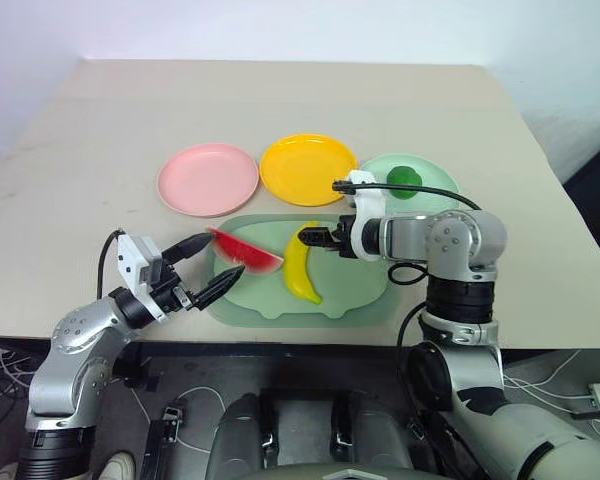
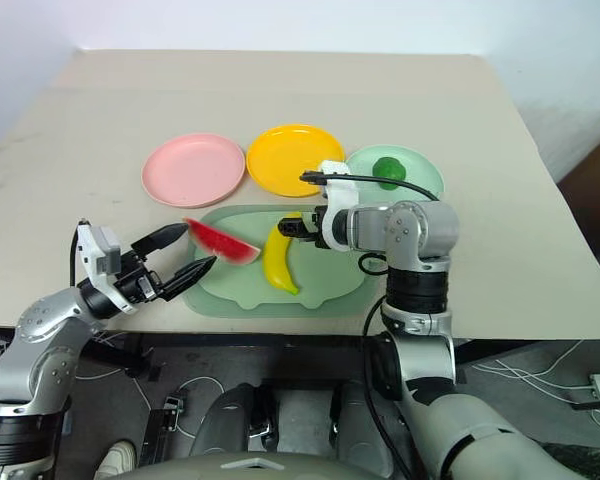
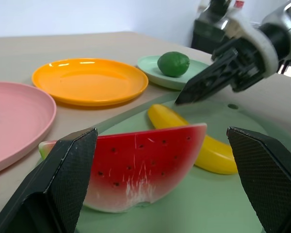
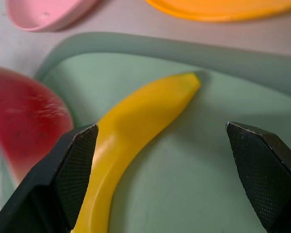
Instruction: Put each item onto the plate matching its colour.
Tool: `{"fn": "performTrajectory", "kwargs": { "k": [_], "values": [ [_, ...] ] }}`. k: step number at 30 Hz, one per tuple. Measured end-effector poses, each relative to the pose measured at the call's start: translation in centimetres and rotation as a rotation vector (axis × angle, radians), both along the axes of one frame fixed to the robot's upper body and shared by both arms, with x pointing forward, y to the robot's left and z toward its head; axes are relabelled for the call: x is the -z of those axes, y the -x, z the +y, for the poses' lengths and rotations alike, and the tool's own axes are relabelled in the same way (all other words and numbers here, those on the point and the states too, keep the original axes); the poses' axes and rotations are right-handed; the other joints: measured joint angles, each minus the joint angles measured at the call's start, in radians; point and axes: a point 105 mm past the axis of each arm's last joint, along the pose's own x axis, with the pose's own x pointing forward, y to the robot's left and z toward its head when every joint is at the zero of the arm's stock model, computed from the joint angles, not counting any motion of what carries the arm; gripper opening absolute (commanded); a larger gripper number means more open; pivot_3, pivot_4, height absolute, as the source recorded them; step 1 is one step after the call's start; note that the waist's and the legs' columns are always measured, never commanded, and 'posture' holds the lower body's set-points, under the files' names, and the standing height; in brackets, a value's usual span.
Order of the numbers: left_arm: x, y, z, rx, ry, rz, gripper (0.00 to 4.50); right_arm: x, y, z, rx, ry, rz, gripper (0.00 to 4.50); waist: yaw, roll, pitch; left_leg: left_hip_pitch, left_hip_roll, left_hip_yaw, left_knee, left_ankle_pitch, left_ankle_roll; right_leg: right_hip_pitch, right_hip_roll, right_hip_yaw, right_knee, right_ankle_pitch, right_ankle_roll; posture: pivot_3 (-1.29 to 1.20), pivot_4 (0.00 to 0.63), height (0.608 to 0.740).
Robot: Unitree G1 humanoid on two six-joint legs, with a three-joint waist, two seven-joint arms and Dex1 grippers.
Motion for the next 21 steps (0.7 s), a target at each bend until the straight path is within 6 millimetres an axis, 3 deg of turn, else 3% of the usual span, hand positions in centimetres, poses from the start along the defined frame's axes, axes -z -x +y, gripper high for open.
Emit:
{"fn": "performTrajectory", "kwargs": {
  "k": [13,16,18,21],
  "values": [
    [0.1,0.0,0.0,-0.007,0.003,0.005,4.5,0.2,-0.5,2.9,0.035,0.046,0.057,4.46,-0.001,0.0,-0.001,0.0,0.0,0.0,0.0,0.0,0.0,0.0,0.0,0.0,0.0,0.0,0.0,0.0,0.15,0.695],
    [0.1,-0.1,0.1,-0.018,0.008,0.007,4.5,0.2,-0.4,3.1,0.027,0.074,0.048,3.93,-0.002,0.0,-0.001,0.0,0.0,0.0,0.0,0.0,0.0,0.0,0.0,0.0,0.0,0.0,0.0,0.0,0.15,0.695],
    [0.2,-0.2,0.0,-0.023,0.016,0.01,4.5,0.3,-0.4,3.1,0.024,0.084,0.048,3.3,-0.004,0.0,-0.001,0.0,0.0,0.0,0.0,0.0,0.0,0.0,0.0,0.0,0.0,0.0,0.0,0.0,0.15,0.695],
    [0.2,-0.2,0.0,-0.025,0.022,0.012,4.5,0.5,-0.2,3.3,0.006,0.104,0.046,3.3,-0.012,0.0,-0.001,0.0,0.0,0.0,0.0,0.0,0.0,0.0,0.0,0.0,0.0,0.0,0.0,0.0,0.15,0.695]
  ]
}}
